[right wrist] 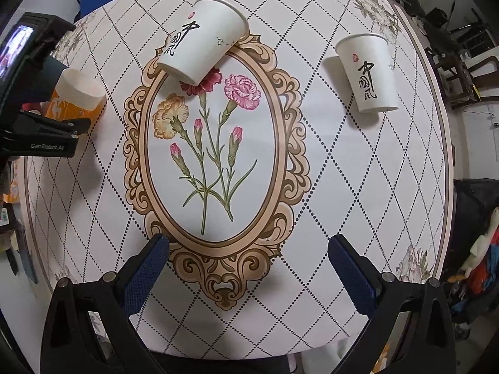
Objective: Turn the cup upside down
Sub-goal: 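Reach the left gripper to the orange-sleeved paper cup and grasp it, then lift the orange-sleeved cup upright off the table with the left gripper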
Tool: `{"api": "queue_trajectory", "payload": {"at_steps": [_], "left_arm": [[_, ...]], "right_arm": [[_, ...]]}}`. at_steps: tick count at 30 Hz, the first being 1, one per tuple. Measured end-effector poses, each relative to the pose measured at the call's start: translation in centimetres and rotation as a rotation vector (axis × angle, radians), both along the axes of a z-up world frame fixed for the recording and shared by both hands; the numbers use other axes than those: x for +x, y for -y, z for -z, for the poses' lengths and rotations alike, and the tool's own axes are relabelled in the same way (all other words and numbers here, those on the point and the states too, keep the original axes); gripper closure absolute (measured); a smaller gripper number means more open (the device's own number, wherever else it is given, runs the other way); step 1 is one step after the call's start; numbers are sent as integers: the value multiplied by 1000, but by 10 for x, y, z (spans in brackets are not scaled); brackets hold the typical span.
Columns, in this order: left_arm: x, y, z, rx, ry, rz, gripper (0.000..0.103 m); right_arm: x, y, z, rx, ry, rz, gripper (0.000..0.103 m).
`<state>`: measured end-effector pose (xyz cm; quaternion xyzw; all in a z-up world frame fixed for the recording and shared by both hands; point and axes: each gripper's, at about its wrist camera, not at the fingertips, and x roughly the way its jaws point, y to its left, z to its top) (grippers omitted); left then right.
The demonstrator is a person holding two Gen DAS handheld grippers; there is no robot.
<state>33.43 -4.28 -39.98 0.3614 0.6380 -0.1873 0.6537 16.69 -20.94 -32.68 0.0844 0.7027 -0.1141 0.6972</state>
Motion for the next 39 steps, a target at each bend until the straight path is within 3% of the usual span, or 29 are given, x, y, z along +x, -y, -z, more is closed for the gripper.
{"api": "queue_trajectory", "payload": {"at_steps": [1,3,5,12,22,29,39], "left_arm": [[1,0,3,1,-9,-1,8],[1,-1,9,2,-32,-6,23],[2,-3,15,6,-44,-13,32],[4,-8,16,-27,-38,-60,32],[4,-39,12,-139,-118,-279,33],[-45,-64,5,-204,-237,-435,33],[-141,-85,17,-288,-367,-731,33]], "right_arm": [[0,0,0,0,-1,3,0],[0,1,-1,1,-1,9,0],[0,2,-2,0,1,12,0],[-1,2,-5,4,12,22,0],[-9,3,7,15,32,60,0],[-23,9,24,53,37,87,0],[-54,30,36,89,31,48,0]]}}
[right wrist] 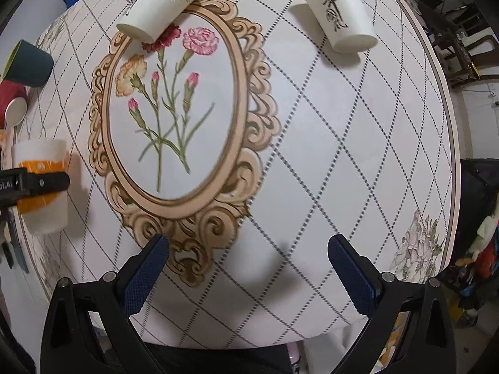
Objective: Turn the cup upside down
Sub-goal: 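Lift the orange-sleeved cup upright off the table with the left gripper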
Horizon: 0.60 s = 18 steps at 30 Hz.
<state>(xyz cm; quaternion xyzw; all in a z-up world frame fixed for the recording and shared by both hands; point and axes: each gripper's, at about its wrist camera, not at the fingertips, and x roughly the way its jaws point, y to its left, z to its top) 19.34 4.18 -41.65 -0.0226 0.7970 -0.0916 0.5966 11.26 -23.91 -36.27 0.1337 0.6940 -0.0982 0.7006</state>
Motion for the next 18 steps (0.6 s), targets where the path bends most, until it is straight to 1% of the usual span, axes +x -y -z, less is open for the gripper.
{"api": "queue_trajectory", "payload": {"at_steps": [5,6,12,13,15,16,17,18], "left_arm": [[-39,3,11,-8,-14,-82,33],[-38,10,9,-10,-21,-95,33],[-70,17,29,-15,-55,-180,33],[-69,26,27,-12,-56,-184,33],[-75,30,30,0,-54,-179,32],[-67,31,32,4,-54,-177,32],[-70,32,35,11,-53,-172,32],[-64,34,39,15,-53,-167,32]], "right_arm": [[-15,20,6,0,-6,-23,0],[-18,24,8,-11,-21,-24,0],[-32,41,15,-12,-31,-59,0],[-33,42,16,-14,-31,-65,0],[-36,44,17,-19,-32,-77,0],[-36,45,16,-20,-32,-79,0],[-37,45,15,-19,-30,-78,0],[-37,45,14,-19,-29,-78,0]]}}
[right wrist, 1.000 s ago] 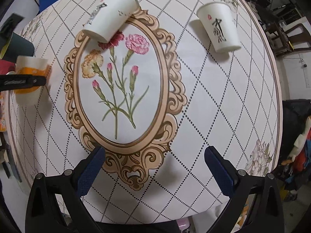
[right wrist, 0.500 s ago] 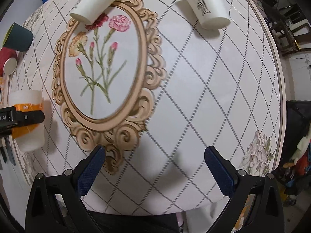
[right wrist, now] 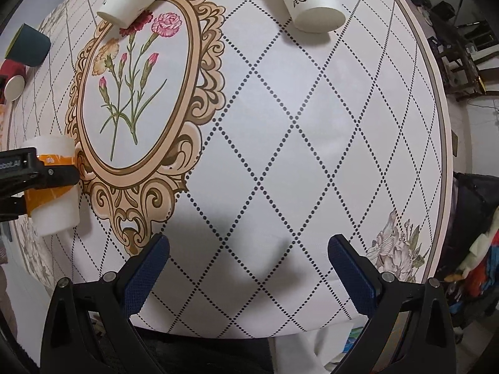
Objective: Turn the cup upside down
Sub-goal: 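Lift the orange-sleeved cup upright off the table with the left gripper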
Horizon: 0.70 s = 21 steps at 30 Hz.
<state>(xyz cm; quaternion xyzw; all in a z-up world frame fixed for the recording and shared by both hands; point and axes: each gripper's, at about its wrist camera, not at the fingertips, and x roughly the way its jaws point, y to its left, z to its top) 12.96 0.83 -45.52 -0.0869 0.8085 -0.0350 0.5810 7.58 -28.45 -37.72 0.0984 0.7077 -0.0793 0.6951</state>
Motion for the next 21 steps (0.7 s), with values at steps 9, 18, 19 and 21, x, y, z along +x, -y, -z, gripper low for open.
{"api": "queue_trajectory", "payload": {"at_steps": [9,18,19,21], "left_arm": [[16,29,14,39,13,58,32],[23,61,6,104,58,128,27],[22,62,6,109,62,132,25],[36,62,-1,110,69,135,23]], "right_arm": [[11,14,-8,-16,-4,26,0],[10,21,-8,-19,-17,40,0],[11,23,-8,-17,-17,42,0],[6,16,-6,-18,-15,43,0]]}}
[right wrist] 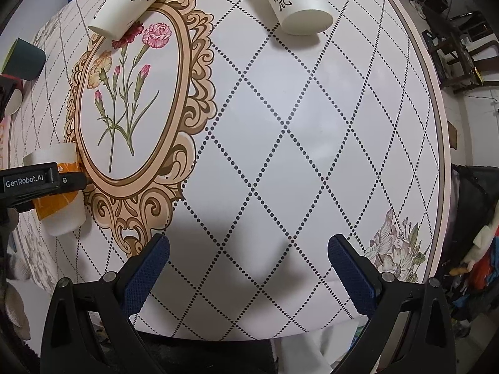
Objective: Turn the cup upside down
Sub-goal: 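Lift the orange-sleeved cup upright off the table with the left gripper, then bring the cup to the right gripper, which grasps it while the left gripper releases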
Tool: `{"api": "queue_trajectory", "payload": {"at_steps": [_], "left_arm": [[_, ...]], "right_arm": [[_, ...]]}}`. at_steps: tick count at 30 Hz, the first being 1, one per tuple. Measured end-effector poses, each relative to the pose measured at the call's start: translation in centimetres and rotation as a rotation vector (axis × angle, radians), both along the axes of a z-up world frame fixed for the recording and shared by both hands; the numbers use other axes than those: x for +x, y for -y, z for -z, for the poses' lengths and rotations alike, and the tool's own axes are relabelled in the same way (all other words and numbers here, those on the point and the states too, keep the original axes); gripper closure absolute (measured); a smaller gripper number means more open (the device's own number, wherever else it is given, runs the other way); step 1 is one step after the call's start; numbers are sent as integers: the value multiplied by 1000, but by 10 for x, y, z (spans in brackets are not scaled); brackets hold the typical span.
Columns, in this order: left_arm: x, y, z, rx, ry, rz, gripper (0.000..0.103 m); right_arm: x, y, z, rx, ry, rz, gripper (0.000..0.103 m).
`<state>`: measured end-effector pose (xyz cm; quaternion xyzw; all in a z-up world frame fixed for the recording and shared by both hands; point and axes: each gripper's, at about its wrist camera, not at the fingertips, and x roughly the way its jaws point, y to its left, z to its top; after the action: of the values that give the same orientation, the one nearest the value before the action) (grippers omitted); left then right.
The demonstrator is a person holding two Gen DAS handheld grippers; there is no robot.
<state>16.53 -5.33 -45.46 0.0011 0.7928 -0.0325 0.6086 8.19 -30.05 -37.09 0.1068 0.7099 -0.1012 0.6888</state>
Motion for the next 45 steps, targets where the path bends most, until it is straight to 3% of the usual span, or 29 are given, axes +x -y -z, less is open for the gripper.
{"api": "queue_trajectory", "payload": {"at_steps": [7,14,22,28,38,42,45], "left_arm": [[5,3,-21,19,36,16,22],[4,33,-66,50,124,72,22],[-37,38,-123,107,236,132,22],[-68,41,-160,86,236,126,22],[-80,15,-158,54,270,83,22],[-83,-9,-169,25,284,17,22],[-83,-34,-178,51,324,-22,22]], "right_arm": [[-2,-4,-5,5,7,5,0],[-4,-9,-16,10,21,4,0],[-18,-7,-32,15,38,8,0],[-31,-6,-43,25,49,-1,0],[-33,-19,-56,24,65,-68,0],[-24,-33,-61,2,58,-129,0],[-15,-51,-69,-25,61,-212,0]]}}
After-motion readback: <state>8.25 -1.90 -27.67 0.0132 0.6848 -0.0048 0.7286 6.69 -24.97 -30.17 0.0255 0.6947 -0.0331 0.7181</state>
